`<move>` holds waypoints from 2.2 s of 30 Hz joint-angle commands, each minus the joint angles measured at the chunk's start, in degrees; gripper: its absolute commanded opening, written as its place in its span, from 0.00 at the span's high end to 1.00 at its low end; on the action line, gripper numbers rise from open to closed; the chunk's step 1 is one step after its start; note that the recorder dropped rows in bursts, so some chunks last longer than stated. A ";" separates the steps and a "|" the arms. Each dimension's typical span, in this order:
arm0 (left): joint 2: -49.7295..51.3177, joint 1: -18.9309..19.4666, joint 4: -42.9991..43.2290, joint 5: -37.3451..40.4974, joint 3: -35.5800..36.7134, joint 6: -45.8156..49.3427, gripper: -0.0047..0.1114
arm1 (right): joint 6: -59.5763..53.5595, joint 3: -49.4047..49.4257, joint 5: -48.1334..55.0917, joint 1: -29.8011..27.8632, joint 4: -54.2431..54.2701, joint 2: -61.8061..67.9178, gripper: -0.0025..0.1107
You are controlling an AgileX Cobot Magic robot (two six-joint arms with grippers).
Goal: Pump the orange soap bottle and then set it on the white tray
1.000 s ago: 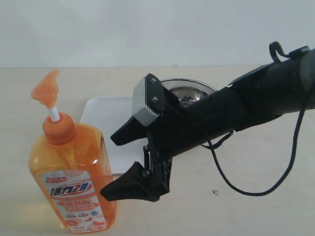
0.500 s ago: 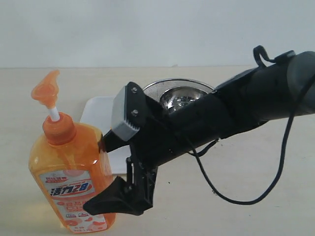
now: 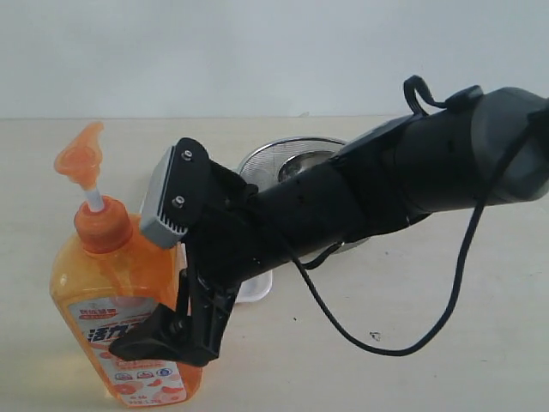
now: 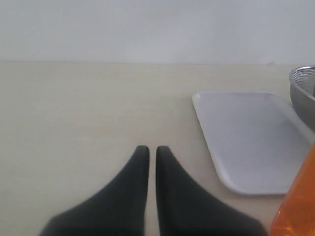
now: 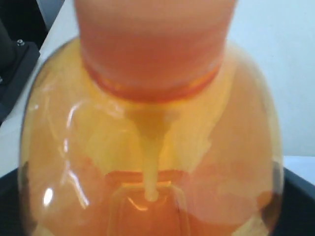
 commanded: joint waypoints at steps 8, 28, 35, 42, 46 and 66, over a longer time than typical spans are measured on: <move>-0.09 0.31 -0.79 -0.52 0.21 0.19 0.92 | 0.38 -1.26 4.19 0.05 0.91 1.83 0.10; -0.09 0.31 -0.79 -0.52 0.21 0.19 0.92 | 6.39 -1.26 0.77 0.05 1.10 3.44 0.96; -0.09 0.31 -0.79 -0.52 0.21 0.19 0.92 | 6.09 -1.26 0.77 0.05 1.10 3.44 0.96; -0.09 0.31 -0.79 -0.52 0.21 0.19 0.92 | 5.30 -1.26 0.77 0.05 1.10 3.44 0.96; -0.09 0.31 -0.79 -0.52 0.21 0.19 0.92 | 0.33 -1.26 0.77 0.05 1.10 3.44 0.96; -0.09 0.31 -0.79 -0.52 0.21 0.19 0.92 | -0.54 -2.43 -1.47 0.05 -0.77 -2.75 0.98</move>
